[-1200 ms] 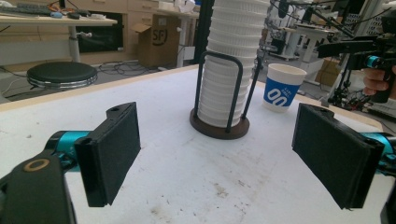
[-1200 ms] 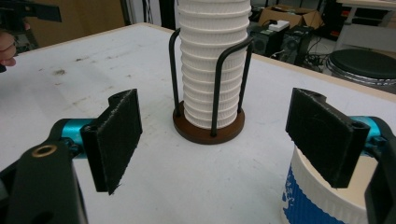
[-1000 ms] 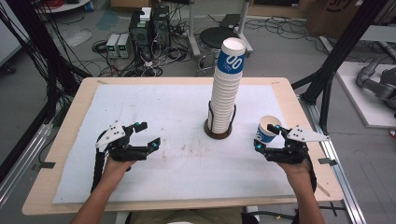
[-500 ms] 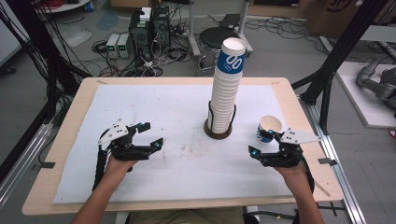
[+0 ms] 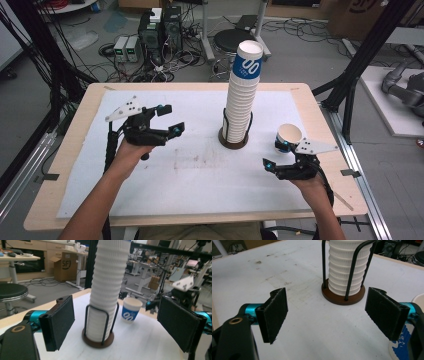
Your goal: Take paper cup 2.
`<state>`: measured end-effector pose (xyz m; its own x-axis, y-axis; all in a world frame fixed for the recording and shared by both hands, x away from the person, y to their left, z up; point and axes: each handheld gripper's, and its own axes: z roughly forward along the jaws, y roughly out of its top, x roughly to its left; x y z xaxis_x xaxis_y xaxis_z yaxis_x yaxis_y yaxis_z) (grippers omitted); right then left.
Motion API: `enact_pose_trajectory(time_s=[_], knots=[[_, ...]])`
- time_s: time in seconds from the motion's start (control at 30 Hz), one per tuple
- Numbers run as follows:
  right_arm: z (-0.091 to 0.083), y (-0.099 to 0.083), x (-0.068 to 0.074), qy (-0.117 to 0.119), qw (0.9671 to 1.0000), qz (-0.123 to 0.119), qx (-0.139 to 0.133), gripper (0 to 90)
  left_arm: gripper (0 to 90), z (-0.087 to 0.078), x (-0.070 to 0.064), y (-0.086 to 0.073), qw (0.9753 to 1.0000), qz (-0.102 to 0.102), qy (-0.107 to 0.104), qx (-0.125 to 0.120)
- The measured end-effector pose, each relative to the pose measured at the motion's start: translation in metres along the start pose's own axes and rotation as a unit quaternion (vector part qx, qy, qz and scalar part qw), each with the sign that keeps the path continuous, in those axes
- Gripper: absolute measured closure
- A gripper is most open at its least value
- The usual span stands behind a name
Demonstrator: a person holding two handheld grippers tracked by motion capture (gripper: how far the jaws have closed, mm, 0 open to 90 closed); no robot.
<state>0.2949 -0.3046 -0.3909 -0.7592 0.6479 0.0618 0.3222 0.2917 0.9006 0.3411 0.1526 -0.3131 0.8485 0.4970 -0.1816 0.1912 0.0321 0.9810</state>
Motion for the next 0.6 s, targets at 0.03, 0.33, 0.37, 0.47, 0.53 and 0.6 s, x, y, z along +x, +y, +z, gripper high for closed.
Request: enact_pose_trajectory(time_s=[0.03,0.33,0.37,0.47,0.53,0.6], knots=[[0.0,0.0,0.0,0.001,1.0,0.001,0.0,18.8,14.4,0.005,0.0,0.007,1.0,-0.001,-0.004,0.001],[-0.003,0.0,-0.002,0.0,1.0,0.007,-0.005,18.8,14.7,0.04,-0.003,0.048,0.9991,0.025,-0.024,0.023],[-0.003,0.0,-0.003,-0.001,1.0,0.007,-0.004,18.8,14.6,0.043,-0.003,0.052,0.999,0.03,-0.025,0.024],[-0.004,0.0,-0.002,-0.002,0.9999,0.009,-0.006,18.8,14.6,0.055,-0.005,0.064,0.9984,0.038,-0.03,0.03],[-0.005,0.0,-0.002,-0.003,0.9999,0.007,-0.007,18.8,14.7,0.062,-0.005,0.073,0.9981,0.04,-0.035,0.031],[-0.006,0.0,-0.002,-0.003,0.9999,0.01,-0.006,18.8,14.6,0.07,-0.005,0.082,0.9977,0.043,-0.04,0.033]])
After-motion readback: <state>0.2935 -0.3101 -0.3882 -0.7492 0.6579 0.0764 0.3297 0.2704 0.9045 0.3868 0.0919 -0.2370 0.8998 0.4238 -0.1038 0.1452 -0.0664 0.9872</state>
